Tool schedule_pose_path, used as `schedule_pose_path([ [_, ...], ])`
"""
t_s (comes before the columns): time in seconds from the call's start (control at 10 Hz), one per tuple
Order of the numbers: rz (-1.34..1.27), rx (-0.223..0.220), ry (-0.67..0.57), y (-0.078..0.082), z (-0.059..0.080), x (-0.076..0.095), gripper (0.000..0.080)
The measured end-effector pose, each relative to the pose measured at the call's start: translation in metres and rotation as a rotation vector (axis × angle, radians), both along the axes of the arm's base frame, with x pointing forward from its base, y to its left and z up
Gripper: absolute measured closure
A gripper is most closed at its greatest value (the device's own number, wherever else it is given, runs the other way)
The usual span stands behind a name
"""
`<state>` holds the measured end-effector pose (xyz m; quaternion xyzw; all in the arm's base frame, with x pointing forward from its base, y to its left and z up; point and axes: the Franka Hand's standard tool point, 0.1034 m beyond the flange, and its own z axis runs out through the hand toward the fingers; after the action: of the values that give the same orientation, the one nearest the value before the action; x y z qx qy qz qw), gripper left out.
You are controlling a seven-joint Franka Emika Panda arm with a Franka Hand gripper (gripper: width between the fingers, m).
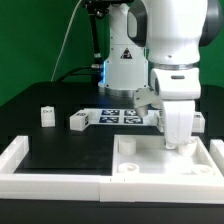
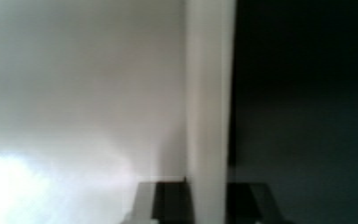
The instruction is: Assemble one leg
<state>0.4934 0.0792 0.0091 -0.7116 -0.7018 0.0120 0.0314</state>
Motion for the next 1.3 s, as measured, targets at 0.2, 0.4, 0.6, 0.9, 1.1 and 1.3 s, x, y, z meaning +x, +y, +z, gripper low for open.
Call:
schedule_pose_path([
  [0.2, 0.024, 0.006, -0.004, 0.0095, 0.0002, 0.0000, 0.0732],
  [0.4, 0.052, 0.009, -0.005, 0.0089, -0.0003, -0.0003, 0.0732],
  [0.6, 0.049, 0.008, -0.003, 0.0085, -0.0007, -0.0005, 0.0725],
  [0.9, 0.048, 0.008, -0.003, 0.0081, -0.0008, -0.0006, 0.0349],
  [1.1, 0.048, 0.008, -0.003, 0.0080, -0.0009, -0.0006, 0.0223],
  [1.3, 0.048, 0.008, -0.003, 0.0079, -0.0010, -0.0006, 0.0154],
])
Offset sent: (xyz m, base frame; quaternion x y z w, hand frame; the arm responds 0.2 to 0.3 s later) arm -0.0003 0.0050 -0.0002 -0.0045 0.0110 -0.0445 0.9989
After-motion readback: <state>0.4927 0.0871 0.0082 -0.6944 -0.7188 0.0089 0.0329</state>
